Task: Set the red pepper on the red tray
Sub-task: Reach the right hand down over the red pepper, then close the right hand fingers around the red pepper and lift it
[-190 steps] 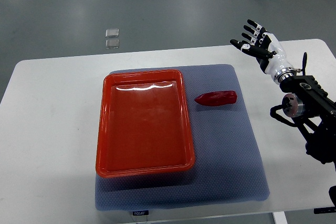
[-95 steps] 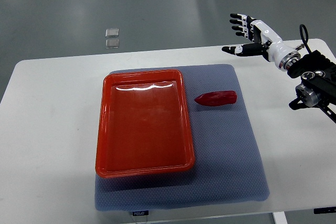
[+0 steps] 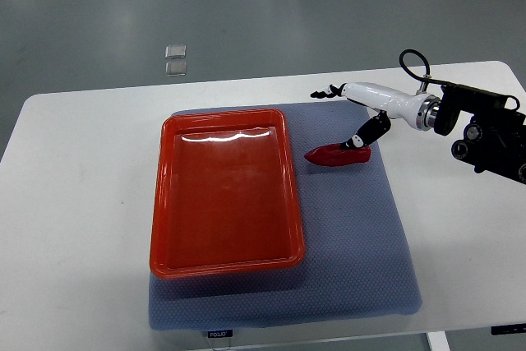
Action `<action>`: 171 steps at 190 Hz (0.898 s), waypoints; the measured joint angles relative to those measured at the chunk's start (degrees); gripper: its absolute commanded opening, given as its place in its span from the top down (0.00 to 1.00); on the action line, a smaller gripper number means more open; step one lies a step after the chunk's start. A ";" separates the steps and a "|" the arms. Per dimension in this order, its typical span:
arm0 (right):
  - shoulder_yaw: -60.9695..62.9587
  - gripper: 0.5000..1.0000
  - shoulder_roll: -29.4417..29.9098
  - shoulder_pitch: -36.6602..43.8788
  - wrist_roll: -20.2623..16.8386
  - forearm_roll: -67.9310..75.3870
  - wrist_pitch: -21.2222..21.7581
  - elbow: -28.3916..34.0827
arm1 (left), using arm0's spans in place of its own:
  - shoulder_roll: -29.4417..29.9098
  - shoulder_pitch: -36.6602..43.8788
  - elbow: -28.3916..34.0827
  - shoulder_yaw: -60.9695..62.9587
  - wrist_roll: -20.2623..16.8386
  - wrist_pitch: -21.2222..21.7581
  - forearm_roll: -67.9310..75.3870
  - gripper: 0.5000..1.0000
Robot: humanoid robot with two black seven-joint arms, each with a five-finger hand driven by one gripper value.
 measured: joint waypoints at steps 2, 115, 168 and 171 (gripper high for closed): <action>-0.35 0.19 0.01 0.09 -0.09 -0.32 -0.07 0.00 | 0.00 0.00 0.00 0.00 0.00 0.00 0.00 0.00; -9.49 0.45 2.23 2.88 -7.02 -4.34 -0.48 -0.63 | 0.00 0.01 0.00 0.00 0.00 0.02 0.00 0.00; -10.61 0.48 3.54 2.87 -7.84 -4.42 -0.55 -1.50 | 0.00 0.00 0.00 0.00 0.00 0.02 0.00 0.00; -10.67 0.48 3.62 2.87 -7.85 -4.42 -0.55 -1.55 | 0.00 0.00 0.00 0.00 0.00 0.02 0.00 0.00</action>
